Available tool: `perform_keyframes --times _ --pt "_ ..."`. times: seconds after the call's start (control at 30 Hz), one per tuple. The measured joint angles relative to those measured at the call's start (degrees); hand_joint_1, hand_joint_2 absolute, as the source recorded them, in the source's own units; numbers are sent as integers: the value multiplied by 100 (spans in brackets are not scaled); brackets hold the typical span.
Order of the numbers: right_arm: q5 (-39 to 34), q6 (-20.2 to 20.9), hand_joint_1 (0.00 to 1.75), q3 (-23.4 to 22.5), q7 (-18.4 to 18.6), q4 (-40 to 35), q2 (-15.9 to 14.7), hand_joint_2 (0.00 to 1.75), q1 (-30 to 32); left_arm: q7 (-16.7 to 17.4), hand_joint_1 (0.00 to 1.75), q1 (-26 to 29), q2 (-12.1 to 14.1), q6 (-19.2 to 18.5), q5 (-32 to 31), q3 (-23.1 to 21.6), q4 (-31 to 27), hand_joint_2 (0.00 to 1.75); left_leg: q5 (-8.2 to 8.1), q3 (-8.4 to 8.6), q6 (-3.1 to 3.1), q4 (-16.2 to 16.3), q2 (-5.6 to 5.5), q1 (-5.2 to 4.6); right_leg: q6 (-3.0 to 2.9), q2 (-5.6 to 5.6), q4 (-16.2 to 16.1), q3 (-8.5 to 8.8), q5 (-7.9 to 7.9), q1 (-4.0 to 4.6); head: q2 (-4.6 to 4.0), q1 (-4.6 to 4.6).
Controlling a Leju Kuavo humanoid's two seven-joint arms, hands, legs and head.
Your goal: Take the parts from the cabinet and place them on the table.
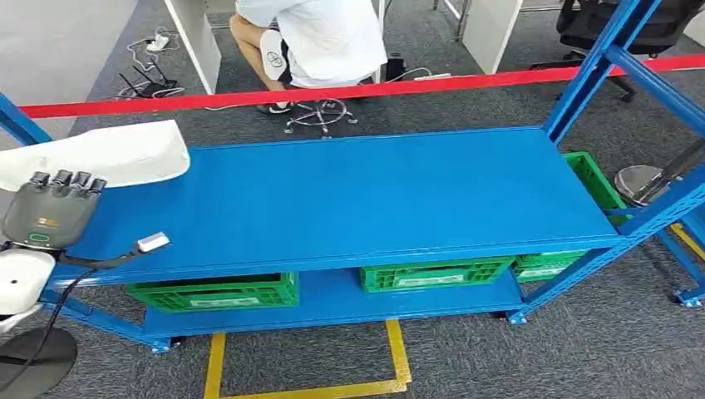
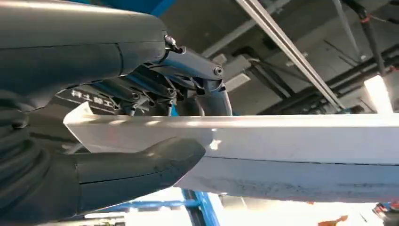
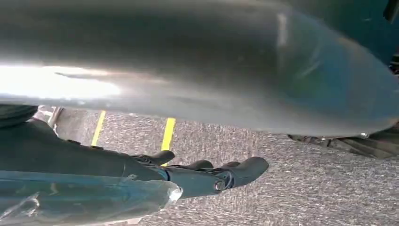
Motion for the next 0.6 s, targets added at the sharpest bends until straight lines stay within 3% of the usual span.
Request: perform_keyframes --times 0.6 --pt "195 -265 0 182 0 0 2 0 -6 0 138 329 -85 -52 0 105 -2 175 0 0 -1 0 -1 0 -4 -4 0 0 -3 0 0 -2"
